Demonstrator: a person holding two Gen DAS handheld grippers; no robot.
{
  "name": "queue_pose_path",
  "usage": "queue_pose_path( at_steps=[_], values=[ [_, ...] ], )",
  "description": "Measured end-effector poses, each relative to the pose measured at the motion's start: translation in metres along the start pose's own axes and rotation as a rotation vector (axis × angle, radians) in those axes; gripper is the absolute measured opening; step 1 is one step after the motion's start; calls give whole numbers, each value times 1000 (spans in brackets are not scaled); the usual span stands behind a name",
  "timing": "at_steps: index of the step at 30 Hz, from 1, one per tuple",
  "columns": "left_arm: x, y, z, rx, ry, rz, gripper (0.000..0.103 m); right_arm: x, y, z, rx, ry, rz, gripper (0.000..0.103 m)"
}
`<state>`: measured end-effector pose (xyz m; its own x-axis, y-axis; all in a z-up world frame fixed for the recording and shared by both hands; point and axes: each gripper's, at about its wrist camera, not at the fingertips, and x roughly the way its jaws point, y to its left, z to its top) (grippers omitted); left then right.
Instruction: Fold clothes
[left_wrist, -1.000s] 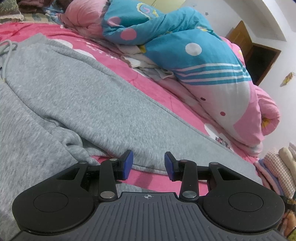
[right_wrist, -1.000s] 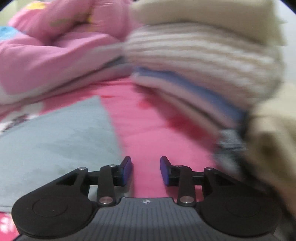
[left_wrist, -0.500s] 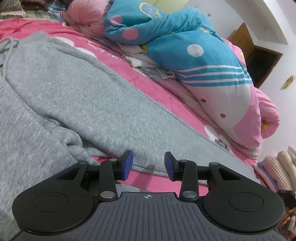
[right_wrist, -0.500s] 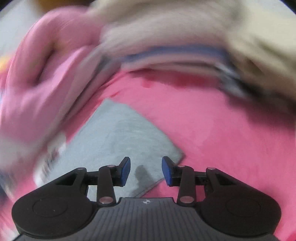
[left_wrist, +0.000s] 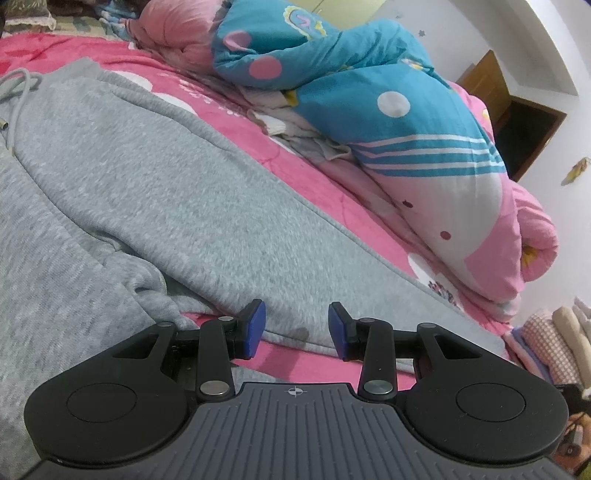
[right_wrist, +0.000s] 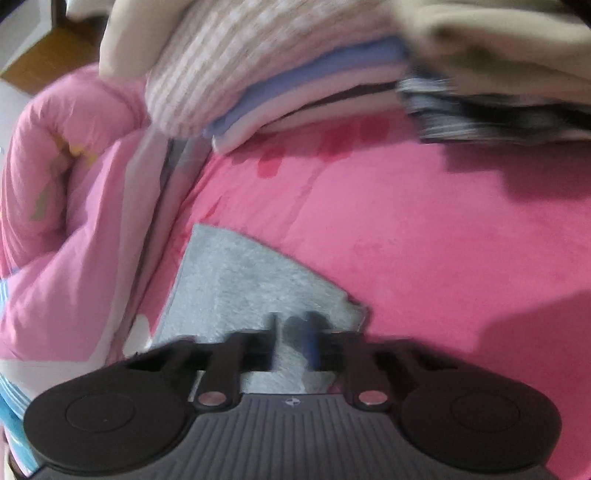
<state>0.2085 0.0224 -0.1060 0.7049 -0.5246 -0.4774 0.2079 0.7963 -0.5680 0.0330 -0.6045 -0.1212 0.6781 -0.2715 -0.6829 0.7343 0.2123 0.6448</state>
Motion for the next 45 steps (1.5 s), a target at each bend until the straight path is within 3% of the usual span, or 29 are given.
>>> queue_pose_path(
  at_steps=[4, 7, 9, 10, 11, 15, 17, 19, 22, 25, 28, 34, 39, 42, 44, 45],
  values=[
    [0, 1, 0, -6, -1, 0, 37, -32, 30, 2, -79, -59, 89, 0],
    [0, 1, 1, -8, 0, -2, 37, -51, 26, 5, -50, -72, 63, 3],
    [0, 2, 1, -7, 1, -3, 37, -50, 10, 4, 10, -48, 17, 19],
    [-1, 2, 1, -7, 2, -4, 37, -47, 1, 3, 38, -38, -11, 37],
    [-1, 2, 1, -6, 2, -4, 37, -45, -8, 2, 66, -28, -39, 42],
    [-2, 3, 1, -12, 3, -8, 37, -24, -21, -4, 83, -18, -58, 39],
    [-2, 3, 1, -14, 2, -7, 37, -23, -3, -2, 12, -6, -33, 7],
    [-1, 3, 1, -16, 2, -6, 37, -35, 21, 0, -41, -19, 33, 7],
    [-1, 3, 1, -19, 2, -5, 37, -74, 56, -3, -154, -117, 115, 6],
    [-1, 3, 2, -21, 2, -4, 37, -75, 50, -2, -162, -113, 1, 6],
    [-2, 5, 3, -32, 4, -11, 37, -55, 21, 5, -35, -17, -85, 7],
    [-2, 4, 2, -18, 4, -7, 37, -71, 44, 9, -113, -56, -26, 7],
    [-2, 5, 2, -17, 5, -7, 37, -49, 0, 11, -60, 21, -200, 15],
    [-3, 4, 1, -7, 6, -6, 37, -62, -14, 16, 22, -69, -185, 17],
    [-3, 3, 1, 2, 7, -2, 37, -69, 6, 14, -88, -140, -158, 17],
    [-3, 3, 1, 3, 7, -1, 37, -65, 19, 10, -144, -123, -108, 17]
  ],
)
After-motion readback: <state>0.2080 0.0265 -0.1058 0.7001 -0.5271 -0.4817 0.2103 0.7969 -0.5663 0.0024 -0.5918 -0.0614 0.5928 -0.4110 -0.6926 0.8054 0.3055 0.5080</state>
